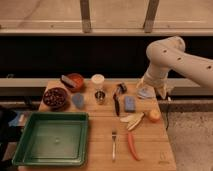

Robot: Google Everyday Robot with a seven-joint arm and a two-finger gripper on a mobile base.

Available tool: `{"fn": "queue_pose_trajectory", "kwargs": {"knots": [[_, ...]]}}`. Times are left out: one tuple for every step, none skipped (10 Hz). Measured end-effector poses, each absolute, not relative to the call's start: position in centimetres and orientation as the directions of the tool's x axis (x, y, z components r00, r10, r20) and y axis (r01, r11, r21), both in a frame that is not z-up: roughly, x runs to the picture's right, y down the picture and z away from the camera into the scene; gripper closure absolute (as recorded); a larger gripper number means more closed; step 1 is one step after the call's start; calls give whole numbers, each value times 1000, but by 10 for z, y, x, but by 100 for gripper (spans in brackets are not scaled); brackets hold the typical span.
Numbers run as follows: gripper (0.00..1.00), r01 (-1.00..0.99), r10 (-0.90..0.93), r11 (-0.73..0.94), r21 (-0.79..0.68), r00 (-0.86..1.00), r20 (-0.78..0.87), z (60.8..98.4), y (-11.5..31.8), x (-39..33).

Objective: Place grapes in table surface

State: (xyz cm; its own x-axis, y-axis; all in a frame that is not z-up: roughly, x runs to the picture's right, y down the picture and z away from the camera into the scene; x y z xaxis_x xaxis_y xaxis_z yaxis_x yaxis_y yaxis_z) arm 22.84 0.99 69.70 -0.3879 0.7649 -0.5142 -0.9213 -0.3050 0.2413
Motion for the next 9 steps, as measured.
{"fn": "queue_pose_trajectory", "kwargs": {"knots": [[20, -938, 780, -275, 210, -345, -521, 700, 1, 209], [20, -949, 790, -252, 191, -316, -525, 704, -4, 195], [20, -961, 805, -220, 168, -276, -525, 709, -12, 175], [20, -976, 820, -176, 131, -219, -528, 714, -21, 144], [20, -986, 833, -135, 97, -165, -527, 717, -28, 116], [20, -992, 841, -105, 75, -129, -526, 720, -32, 97], [20, -997, 851, -67, 39, -78, -520, 720, -39, 69], [20, -999, 855, -46, 18, -49, -517, 721, -43, 52], [20, -1000, 861, -15, -24, -1, -509, 719, -49, 24]]}}
